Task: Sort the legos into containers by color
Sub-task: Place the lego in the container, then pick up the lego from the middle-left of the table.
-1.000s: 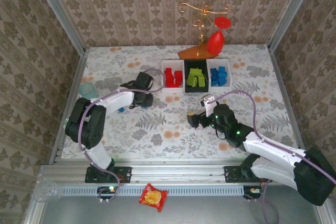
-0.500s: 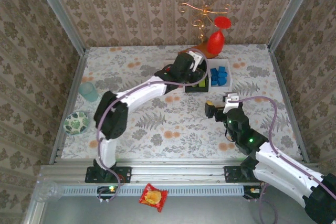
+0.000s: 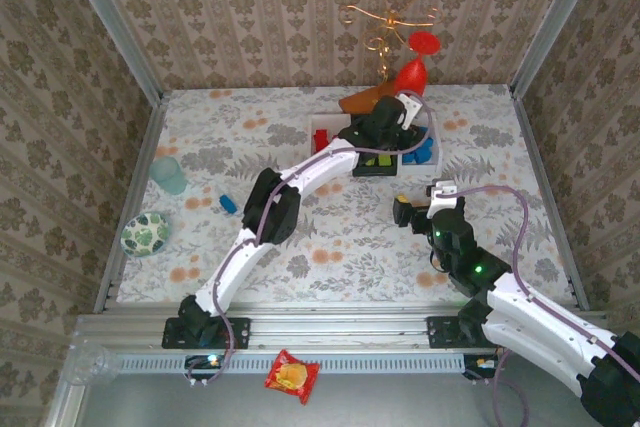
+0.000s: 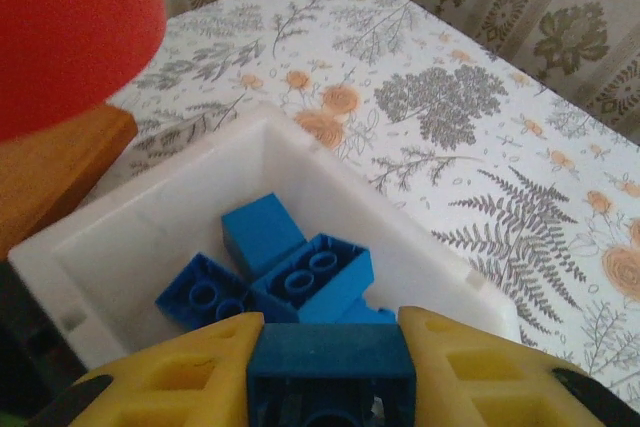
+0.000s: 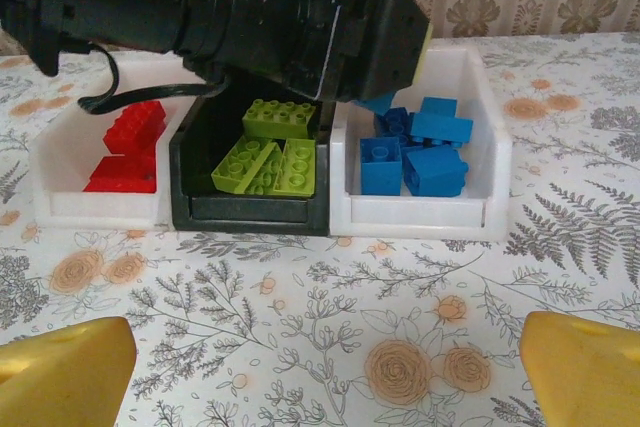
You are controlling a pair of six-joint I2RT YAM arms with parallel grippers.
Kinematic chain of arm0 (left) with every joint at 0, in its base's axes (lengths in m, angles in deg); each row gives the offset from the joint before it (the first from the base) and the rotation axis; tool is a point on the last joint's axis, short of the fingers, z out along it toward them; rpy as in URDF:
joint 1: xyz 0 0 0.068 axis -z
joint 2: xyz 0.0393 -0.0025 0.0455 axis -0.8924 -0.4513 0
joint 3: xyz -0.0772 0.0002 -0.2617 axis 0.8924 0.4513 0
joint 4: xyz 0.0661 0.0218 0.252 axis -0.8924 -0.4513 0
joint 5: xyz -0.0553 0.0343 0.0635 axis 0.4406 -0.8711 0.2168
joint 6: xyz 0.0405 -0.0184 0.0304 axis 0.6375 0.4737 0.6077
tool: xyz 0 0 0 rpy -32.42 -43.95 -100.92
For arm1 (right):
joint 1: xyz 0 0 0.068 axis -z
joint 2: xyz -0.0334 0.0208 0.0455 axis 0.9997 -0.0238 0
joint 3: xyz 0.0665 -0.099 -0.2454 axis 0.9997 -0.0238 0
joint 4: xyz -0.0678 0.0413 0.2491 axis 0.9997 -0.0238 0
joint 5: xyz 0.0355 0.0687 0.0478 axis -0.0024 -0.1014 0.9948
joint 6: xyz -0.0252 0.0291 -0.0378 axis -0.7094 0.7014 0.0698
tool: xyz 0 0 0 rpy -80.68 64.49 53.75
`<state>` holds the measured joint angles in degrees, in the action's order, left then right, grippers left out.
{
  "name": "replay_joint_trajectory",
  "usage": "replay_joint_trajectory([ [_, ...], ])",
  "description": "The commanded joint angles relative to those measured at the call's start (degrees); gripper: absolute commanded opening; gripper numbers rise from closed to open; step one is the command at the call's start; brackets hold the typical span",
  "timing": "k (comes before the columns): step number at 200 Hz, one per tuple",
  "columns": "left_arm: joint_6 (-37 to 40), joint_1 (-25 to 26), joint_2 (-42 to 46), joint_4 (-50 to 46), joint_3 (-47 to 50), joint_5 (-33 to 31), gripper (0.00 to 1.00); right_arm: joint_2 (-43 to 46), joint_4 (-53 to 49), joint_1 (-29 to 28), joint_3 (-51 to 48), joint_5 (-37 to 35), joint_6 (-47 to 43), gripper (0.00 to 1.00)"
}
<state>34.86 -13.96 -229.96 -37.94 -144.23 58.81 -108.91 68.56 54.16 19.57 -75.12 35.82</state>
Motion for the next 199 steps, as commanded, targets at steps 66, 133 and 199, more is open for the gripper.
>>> replay_joint_trajectory([
  [66, 1.38, -2.14, 12.25, 3.74, 12.84, 3.85, 0.63, 0.76, 2.01, 0.2, -1.18, -0.45, 0.04, 1.0],
  [133, -3.13, -9.55, 47.29, 13.09, 64.38, -2.03, 0.65, -4.81, 7.54, -1.81, 0.17, 14.05, -4.64, 1.0],
  [199, -9.31, -27.56, 71.01, -5.74, 90.94, -20.18, 0.72, -12.86, 10.09, -4.44, 2.66, 21.2, -6.84, 1.0],
])
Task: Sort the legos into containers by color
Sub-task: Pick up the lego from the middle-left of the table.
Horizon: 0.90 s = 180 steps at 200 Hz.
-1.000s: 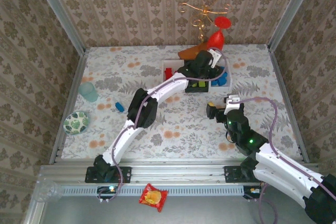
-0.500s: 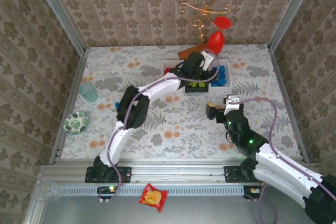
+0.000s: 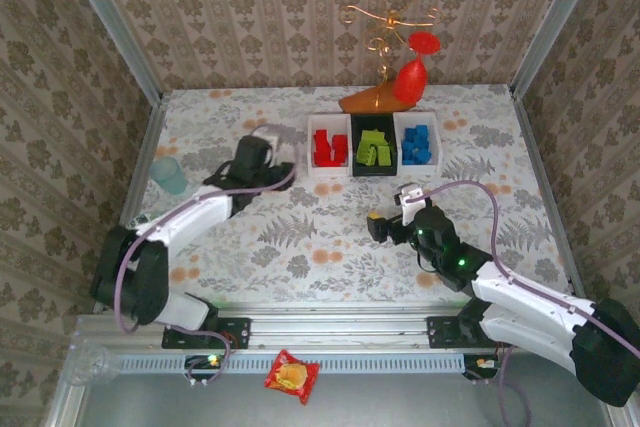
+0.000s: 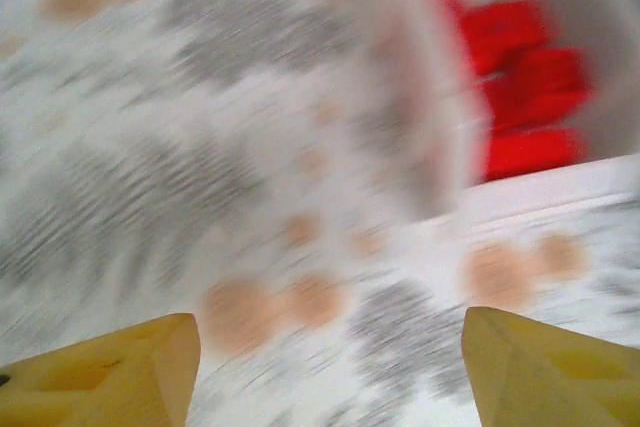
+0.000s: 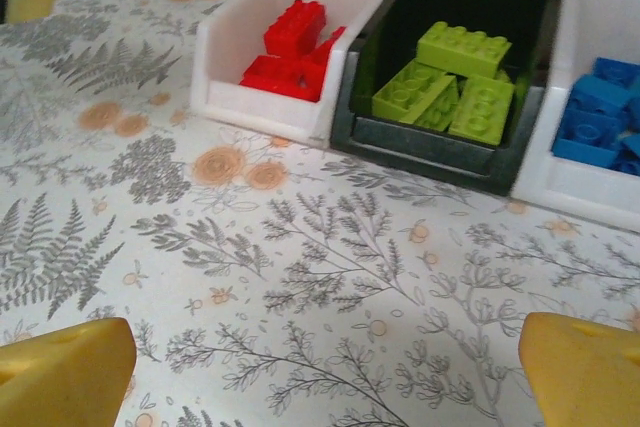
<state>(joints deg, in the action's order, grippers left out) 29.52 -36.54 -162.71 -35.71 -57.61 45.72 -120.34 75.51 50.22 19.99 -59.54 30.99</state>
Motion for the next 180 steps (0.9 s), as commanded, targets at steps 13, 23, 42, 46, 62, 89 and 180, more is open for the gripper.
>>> replay_joint_trajectory([
  [13, -4.69, -8.68, 4.8, -8.81, 5.97, -6.86, 0.73, -3.56, 3.84, -0.55, 3.13, 11.34, -2.6, 1.0],
  [23, -5.15, -11.19, 4.59, -8.82, 6.64, -5.72, 0.73, -5.69, 4.34, -0.82, 3.95, 15.46, -2.83, 1.0],
  [42, -5.98, -13.43, 2.28, -8.88, 6.8, -3.59, 0.74, -9.7, 5.11, -1.72, 5.58, 21.09, -3.1, 1.0],
  [46, -5.9, -13.52, 1.73, -8.92, 6.74, -3.46, 0.75, -10.33, 5.28, -1.93, 5.83, 21.8, -3.19, 1.0],
  [62, -5.81, -14.06, -1.13, -8.97, 6.28, -3.32, 0.75, -12.28, 5.48, -3.29, 6.55, 22.37, -3.67, 1.0],
  [89, -6.12, -16.78, -6.15, -7.2, 5.34, -0.34, 0.75, -12.32, 4.87, -3.66, 6.68, 20.64, -4.18, 1.0],
  [180, -5.02, -17.08, -14.98, -5.5, 0.09, 2.44, 0.47, -11.29, 4.07, -3.76, 6.24, 17.36, -4.75, 1.0],
])
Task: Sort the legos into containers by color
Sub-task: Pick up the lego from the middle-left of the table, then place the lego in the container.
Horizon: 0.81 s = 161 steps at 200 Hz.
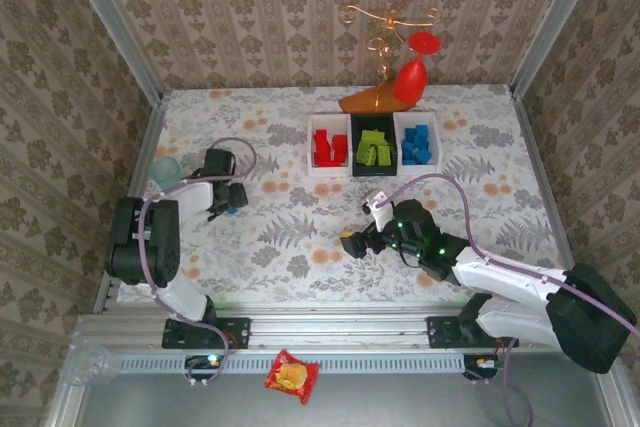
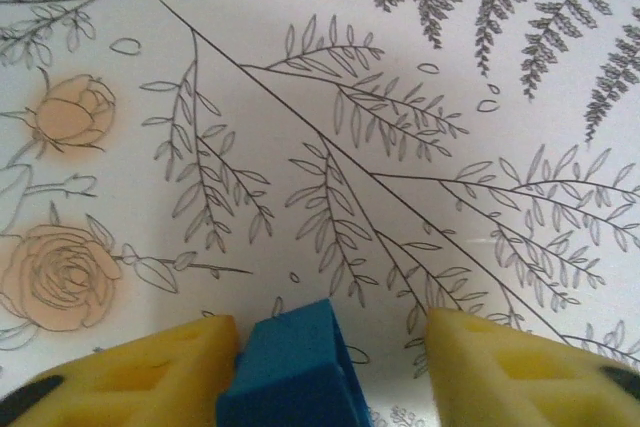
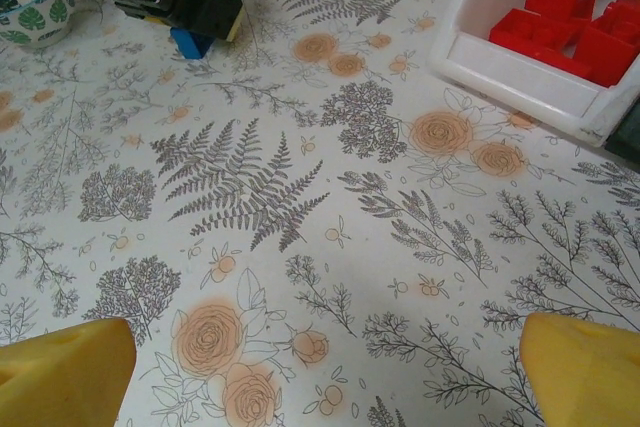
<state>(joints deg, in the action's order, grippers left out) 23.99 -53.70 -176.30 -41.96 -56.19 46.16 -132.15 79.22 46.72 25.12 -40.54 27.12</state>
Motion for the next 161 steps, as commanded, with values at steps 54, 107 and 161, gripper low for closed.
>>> replay_joint_trajectory([
  [54, 1.83, 4.16, 0.15, -0.65, -2.78, -1.09, 0.28, 0.51, 0.17, -0.15, 1.02, -4.0, -0.78, 1.0],
  [107, 2.01, 16.21, 5.78, 2.28, -6.28, -2.41, 0.23, 1.28, -1.17, -0.1, 1.0, -11.91, 0.52, 1.0],
  [161, 3.94, 30.45, 0.88, 10.61, -19.24, -0.05, 0.22, 9.79, -3.63, 3.9, -2.61, -25.61, 5.26, 1.0],
])
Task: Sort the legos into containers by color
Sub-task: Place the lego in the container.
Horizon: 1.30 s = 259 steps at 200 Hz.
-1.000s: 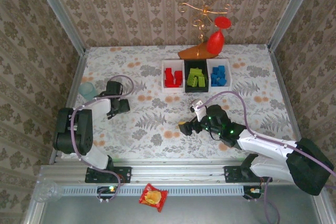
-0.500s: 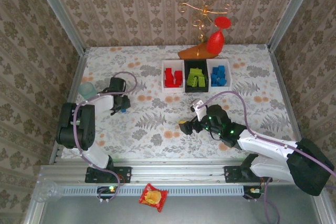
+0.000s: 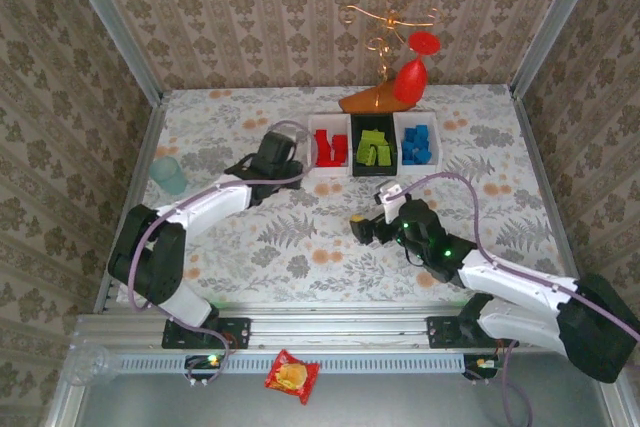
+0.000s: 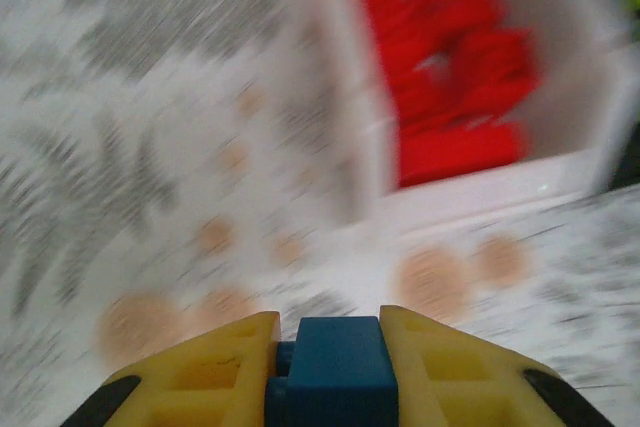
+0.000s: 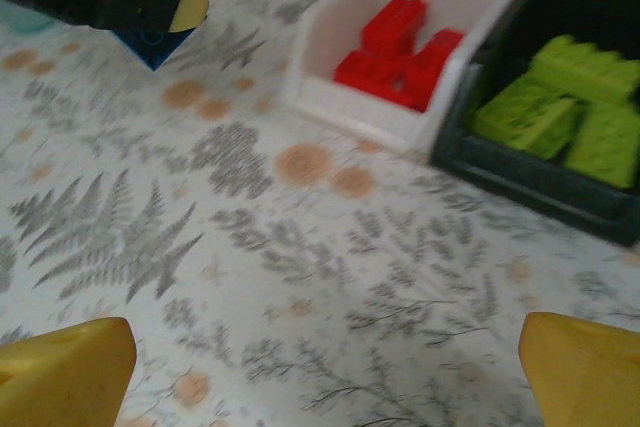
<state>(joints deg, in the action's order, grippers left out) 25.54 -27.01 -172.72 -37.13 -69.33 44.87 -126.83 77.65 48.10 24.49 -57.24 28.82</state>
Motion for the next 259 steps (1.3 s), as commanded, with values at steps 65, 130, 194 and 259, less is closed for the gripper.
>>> replay_joint_trajectory([
  [65, 5.5, 11.61, -20.84, 13.43, -25.98, 9.98, 0.23, 17.19, -7.82, 11.18, -6.19, -13.63, 10.65, 1.0],
  [130, 5.47, 12.62, -39.83, 11.22, -48.63, 16.74, 0.24, 17.42, -8.98, 11.27, -6.02, -14.49, 11.24, 1.0],
  [194, 5.79, 12.51, -54.39, 0.44, -72.65, 18.31, 0.32, 17.61, -9.54, 11.27, -5.83, -14.77, 11.27, 1.0],
  [259, 4.94, 11.53, -49.83, -1.08, -72.06, 21.97, 0.56, 19.09, -11.26, 11.27, -5.78, -18.06, 11.21, 1.0],
])
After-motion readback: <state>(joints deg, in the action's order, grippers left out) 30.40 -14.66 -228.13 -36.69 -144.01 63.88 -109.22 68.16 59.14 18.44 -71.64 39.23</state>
